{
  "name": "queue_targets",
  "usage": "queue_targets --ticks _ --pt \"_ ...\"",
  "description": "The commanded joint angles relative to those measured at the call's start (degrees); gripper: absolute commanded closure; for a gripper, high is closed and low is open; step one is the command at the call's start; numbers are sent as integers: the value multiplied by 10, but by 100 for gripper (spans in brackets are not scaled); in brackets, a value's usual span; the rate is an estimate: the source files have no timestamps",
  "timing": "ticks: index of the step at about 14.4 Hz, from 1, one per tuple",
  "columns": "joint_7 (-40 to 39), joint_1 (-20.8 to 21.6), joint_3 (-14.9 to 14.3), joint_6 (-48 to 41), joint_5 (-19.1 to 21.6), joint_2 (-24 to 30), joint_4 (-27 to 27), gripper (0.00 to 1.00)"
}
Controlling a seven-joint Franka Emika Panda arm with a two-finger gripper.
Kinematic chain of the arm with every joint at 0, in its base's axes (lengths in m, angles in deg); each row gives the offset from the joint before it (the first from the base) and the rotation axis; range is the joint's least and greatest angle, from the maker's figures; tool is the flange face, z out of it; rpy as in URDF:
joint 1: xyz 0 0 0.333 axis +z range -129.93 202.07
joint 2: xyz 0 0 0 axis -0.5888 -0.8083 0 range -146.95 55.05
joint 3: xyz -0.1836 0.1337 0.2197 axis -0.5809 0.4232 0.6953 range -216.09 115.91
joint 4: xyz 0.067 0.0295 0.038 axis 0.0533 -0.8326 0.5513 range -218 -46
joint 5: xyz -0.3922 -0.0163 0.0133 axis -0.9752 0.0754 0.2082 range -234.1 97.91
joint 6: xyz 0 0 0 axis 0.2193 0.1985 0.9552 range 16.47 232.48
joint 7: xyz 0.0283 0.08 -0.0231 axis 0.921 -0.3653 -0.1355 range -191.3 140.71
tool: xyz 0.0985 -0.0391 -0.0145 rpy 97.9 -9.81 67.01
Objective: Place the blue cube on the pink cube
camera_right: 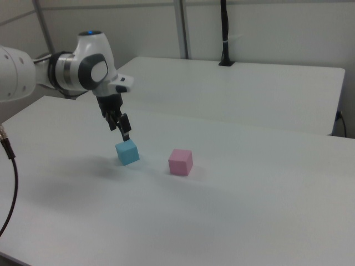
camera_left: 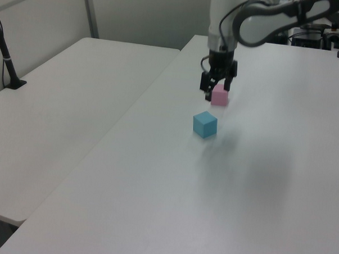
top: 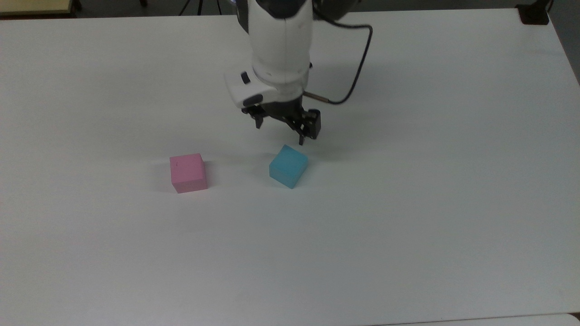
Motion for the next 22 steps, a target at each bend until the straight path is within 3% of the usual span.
queue_targets --ticks 1,5,8,10,12,13,16,22 --pt "78 18 -4 41 -2 -41 0 0" --pt "134 27 -4 85 -45 -78 0 0" --pt "142 29 -4 117 -51 -90 -2 4" --pt "130 23 -4 124 -75 -94 -1 61" --pt "58 16 -6 116 -67 -77 1 83" --pt "14 9 -6 99 -65 -59 1 90" --pt "-91 -17 -7 61 -62 -36 20 89" --pt "-284 -99 -7 54 -61 -42 47 82"
